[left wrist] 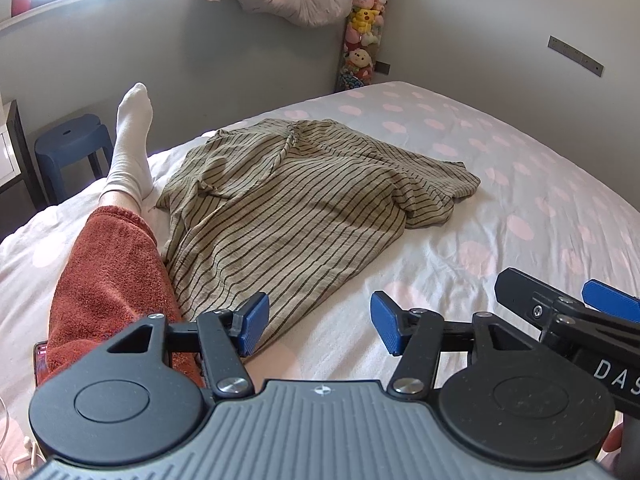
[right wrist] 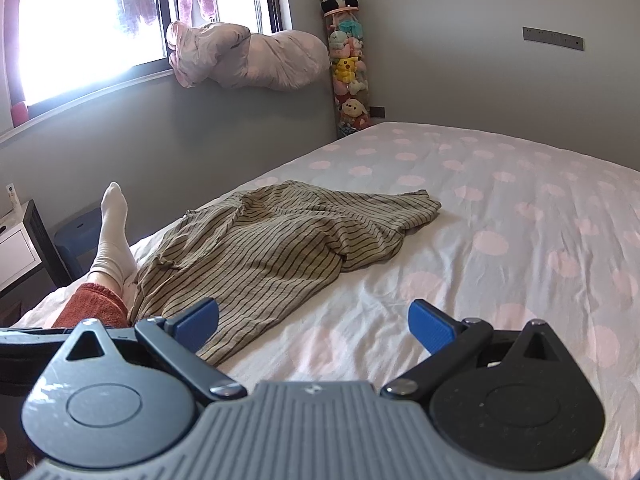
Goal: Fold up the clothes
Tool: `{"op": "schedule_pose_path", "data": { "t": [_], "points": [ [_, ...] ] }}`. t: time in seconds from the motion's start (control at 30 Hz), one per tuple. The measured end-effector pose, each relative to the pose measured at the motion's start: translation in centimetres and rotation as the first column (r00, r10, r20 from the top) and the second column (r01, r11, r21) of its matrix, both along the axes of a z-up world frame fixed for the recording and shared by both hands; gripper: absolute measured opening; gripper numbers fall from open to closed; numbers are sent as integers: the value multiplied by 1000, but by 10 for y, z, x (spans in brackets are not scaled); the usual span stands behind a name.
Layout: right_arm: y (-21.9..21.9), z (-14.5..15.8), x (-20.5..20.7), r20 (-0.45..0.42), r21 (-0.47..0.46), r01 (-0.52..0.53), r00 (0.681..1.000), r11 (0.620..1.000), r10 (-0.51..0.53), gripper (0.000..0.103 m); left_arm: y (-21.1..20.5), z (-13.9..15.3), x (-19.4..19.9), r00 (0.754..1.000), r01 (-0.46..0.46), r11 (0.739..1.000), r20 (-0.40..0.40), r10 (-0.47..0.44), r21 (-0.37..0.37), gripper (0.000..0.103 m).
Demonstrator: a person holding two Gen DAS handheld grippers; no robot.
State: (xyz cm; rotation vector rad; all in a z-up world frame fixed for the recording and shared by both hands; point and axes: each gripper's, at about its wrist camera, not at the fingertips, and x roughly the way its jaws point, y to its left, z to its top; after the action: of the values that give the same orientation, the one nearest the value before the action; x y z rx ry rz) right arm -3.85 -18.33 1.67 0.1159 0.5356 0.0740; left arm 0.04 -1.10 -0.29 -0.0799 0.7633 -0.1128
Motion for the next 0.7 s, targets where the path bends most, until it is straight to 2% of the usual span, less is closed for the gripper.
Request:
{"op": "schedule_pose_path", "data": {
  "t": [0.7],
  "points": [
    [-7,-3,9,-14,18,-18,1000,1000,18,102,-2,-1,10,1000,2,1000,-24,-2,3,54]
  ]
}}
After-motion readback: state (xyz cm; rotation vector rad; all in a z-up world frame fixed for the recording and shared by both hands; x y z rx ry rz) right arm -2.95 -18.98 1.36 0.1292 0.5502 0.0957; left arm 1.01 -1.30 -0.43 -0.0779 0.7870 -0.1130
